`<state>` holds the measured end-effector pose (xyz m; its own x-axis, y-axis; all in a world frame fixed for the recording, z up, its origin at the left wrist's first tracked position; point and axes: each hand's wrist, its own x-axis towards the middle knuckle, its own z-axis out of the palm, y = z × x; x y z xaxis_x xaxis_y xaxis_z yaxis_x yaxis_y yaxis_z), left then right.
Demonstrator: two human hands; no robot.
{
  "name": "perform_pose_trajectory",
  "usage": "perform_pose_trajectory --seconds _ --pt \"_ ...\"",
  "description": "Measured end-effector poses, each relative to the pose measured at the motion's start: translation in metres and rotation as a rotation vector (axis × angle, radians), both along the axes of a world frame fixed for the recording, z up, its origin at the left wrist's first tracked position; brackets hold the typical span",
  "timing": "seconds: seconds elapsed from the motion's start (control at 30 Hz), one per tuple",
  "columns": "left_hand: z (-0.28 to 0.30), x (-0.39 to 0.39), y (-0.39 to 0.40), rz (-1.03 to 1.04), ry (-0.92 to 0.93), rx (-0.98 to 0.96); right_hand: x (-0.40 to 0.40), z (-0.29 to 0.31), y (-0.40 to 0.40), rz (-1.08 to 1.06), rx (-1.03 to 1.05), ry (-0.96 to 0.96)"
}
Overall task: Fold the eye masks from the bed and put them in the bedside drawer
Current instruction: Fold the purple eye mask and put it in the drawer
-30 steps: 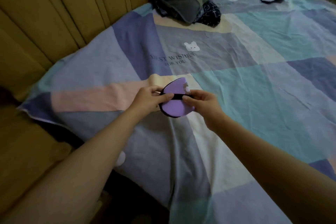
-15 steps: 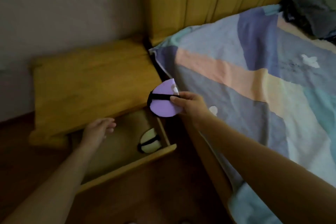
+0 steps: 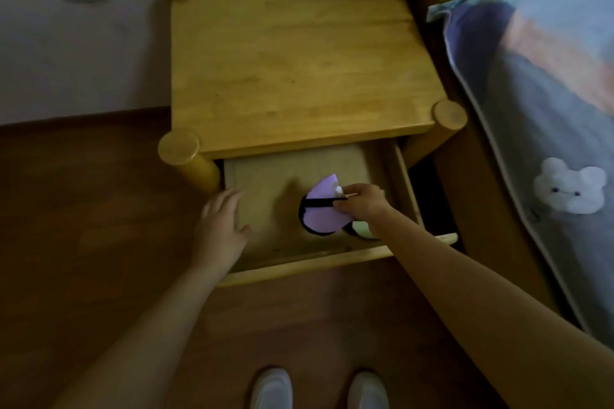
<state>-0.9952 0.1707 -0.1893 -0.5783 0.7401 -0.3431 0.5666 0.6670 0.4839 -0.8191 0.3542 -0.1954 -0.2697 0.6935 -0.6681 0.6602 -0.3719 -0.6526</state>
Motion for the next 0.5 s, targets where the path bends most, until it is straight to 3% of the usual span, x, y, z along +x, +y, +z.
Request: perform_pose_trajectory --seconds 0.23,0.5 --pt "-0.037 0.000 0.002 -0.011 -0.088 -0.110 -0.014 -0.057 -0.007 0.153 0.037 -0.250" --pt "-0.042 -0.001 0.001 -0.025 -0.085 -0.149 -0.023 -0.066 -0.003 0.346 0.150 -0.448"
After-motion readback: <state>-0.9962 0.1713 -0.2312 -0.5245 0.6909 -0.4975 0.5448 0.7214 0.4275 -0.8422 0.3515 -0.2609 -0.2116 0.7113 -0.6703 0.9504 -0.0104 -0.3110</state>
